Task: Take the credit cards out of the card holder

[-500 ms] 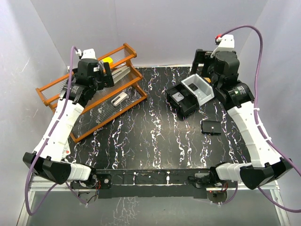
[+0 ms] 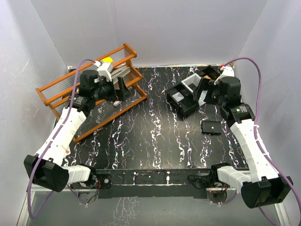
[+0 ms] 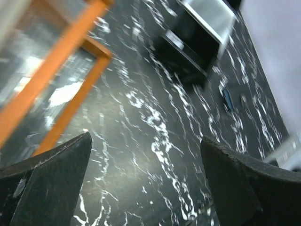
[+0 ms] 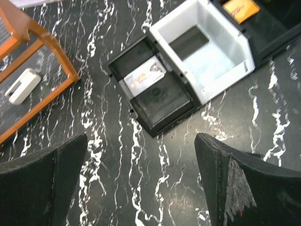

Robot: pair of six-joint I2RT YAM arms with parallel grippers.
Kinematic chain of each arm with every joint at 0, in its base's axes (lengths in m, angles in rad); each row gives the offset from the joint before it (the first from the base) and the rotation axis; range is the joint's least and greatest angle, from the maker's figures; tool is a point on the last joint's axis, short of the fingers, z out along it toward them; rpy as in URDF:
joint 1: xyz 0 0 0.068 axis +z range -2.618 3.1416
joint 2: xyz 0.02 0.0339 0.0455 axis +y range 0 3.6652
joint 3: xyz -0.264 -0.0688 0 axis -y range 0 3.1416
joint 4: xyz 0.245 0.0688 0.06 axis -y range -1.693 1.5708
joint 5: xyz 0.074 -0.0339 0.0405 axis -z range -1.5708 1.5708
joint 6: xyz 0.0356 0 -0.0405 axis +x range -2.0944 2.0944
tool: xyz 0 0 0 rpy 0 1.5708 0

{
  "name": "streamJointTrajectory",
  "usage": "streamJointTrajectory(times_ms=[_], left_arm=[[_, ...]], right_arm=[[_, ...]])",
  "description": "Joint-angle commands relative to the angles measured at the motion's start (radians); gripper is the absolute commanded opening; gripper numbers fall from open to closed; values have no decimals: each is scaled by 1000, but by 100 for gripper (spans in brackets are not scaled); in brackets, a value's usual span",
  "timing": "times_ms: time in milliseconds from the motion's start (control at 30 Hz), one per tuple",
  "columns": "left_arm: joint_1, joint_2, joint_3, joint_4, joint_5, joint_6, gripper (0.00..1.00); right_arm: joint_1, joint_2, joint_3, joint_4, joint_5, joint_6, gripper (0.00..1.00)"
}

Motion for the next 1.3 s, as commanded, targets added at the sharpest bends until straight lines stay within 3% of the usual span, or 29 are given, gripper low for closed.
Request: streamJointTrajectory(times_ms=[0,400,800,967,1267], left_arm=[[-78,5,-50,25,207,98,99],[-150,121,-131,-46,10,201,99],[-151,292,-189,-49,11,239,99],[-150,369,-194,38,-45,230,99],[-140,565,-39,70,-155,237,99]], right_arm=[[-26,-59,-51,53,-122,57,98],[-47,-111,-133,51,-192,109,98],[-50,-100,-155,20,-202,165,98],[-50,-94,-162,16,-249,176,98],[-50,-92,-185,-5,-249,188,98]])
